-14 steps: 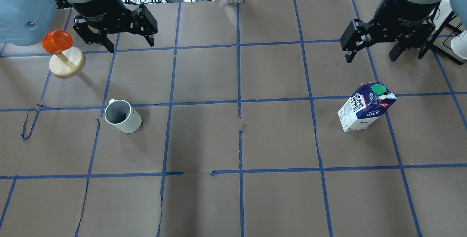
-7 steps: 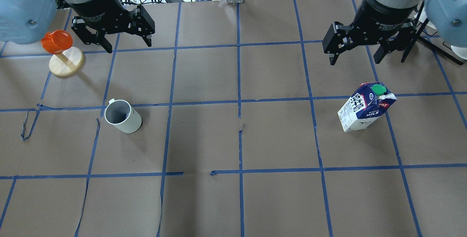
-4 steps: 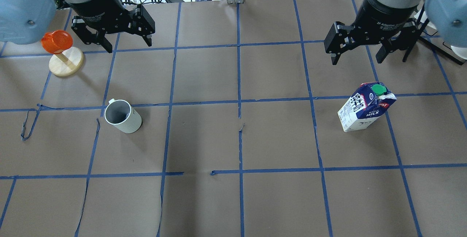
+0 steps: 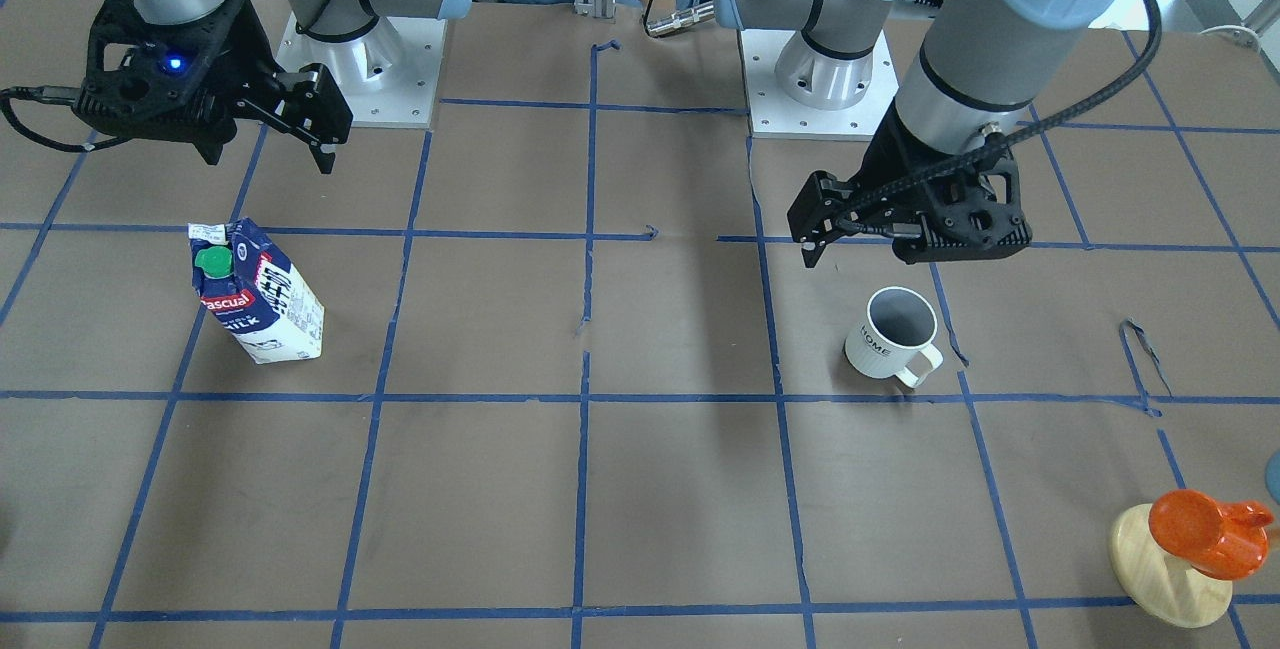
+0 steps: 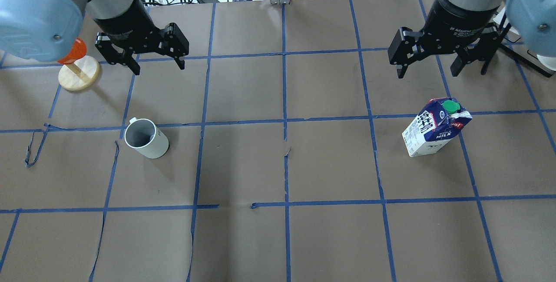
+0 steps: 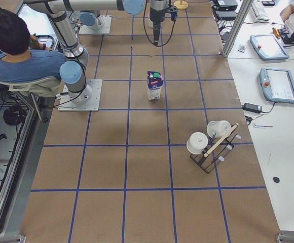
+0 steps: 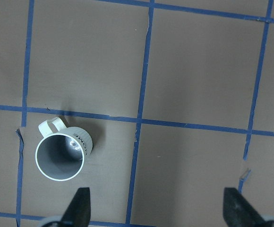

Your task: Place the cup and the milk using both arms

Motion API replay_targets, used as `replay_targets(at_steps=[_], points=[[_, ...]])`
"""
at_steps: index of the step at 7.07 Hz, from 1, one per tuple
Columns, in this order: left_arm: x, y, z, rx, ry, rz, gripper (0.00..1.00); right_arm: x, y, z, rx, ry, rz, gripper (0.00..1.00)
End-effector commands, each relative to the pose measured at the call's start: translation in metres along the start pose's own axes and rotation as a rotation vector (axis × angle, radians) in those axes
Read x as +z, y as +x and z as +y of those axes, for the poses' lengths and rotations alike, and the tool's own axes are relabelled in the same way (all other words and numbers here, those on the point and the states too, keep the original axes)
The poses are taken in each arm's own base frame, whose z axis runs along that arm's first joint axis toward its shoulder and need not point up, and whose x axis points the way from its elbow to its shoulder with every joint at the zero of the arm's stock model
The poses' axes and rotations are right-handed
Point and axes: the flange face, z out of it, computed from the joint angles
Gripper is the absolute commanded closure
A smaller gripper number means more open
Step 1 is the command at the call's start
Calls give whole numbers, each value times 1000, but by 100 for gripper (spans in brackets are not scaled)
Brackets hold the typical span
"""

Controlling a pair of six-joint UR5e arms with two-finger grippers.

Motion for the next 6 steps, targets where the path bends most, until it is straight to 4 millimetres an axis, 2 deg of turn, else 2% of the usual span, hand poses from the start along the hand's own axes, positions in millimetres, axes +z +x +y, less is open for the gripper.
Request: replay_targets(at_steps=[1,3,4,5,6], points=[[87,-35,-3,58,-113,-1,0,-3,3,-1,1,11,20,0],[155,-75,0,87,-144,-10,0,-1,2,0,1,6,21,0],[176,-82,6,105,-190,-48,1,0,1,0,1,5,21,0],[184,-84,7,106,-208,-70,5,0,1,0,1,4,21,0],[193,-85,4,103,-223,-67,21,1,0,1,-13,-6,6,0]])
